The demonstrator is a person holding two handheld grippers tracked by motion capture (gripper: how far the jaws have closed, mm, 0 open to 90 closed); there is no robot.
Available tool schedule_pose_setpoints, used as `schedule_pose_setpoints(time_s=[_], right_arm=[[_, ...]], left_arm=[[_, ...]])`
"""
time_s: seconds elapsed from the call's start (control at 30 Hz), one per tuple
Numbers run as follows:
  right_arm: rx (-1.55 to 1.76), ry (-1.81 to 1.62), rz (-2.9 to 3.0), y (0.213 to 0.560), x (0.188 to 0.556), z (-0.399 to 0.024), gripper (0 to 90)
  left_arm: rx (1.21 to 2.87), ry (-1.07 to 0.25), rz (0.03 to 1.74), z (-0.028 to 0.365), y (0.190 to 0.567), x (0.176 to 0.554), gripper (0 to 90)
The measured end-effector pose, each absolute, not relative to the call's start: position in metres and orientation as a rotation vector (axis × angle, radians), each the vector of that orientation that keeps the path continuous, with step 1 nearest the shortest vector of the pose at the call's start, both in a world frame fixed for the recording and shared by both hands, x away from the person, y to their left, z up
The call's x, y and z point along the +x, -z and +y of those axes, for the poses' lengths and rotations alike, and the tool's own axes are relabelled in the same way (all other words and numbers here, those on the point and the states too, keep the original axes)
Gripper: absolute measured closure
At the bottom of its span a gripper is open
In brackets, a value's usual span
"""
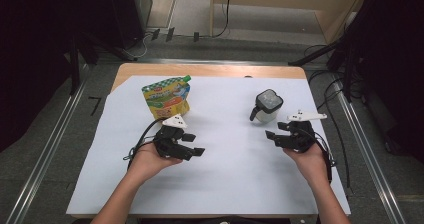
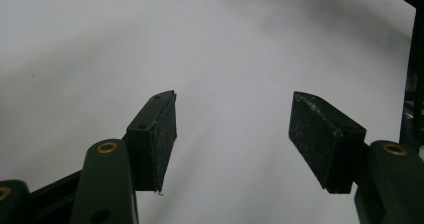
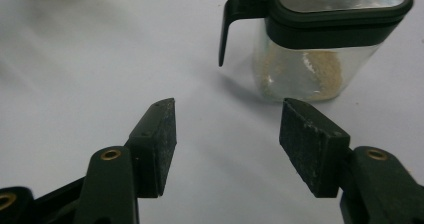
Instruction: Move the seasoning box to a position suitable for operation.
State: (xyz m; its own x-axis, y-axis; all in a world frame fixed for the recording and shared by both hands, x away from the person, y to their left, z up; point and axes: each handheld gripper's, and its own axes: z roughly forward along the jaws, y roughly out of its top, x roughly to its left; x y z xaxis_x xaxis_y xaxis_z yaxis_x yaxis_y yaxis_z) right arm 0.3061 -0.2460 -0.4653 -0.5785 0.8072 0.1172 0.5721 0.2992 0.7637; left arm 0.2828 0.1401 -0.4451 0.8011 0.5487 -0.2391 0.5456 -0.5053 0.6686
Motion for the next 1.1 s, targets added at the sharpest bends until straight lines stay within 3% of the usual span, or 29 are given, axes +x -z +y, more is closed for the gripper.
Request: schedule_pose_setpoints(time_s=[0.53, 0.87, 1.1], right_arm=[[1.320, -1.131, 2.242, 0.457, 0.341, -0.260, 38.3], [1.358, -1.114, 2.215, 0.468, 0.358, -0.261, 16.7], [1.390, -1.141, 2.209, 0.479, 0.366, -0.260, 13.4]], left_arm=[[2.208, 0.003, 0.795, 0.141, 0.448, 0.282, 36.6], [2.191, 0.006, 0.791, 0.142, 0.447, 0.282, 36.8], [2.189, 0.010, 0.784, 0.143, 0.444, 0.279, 36.9]])
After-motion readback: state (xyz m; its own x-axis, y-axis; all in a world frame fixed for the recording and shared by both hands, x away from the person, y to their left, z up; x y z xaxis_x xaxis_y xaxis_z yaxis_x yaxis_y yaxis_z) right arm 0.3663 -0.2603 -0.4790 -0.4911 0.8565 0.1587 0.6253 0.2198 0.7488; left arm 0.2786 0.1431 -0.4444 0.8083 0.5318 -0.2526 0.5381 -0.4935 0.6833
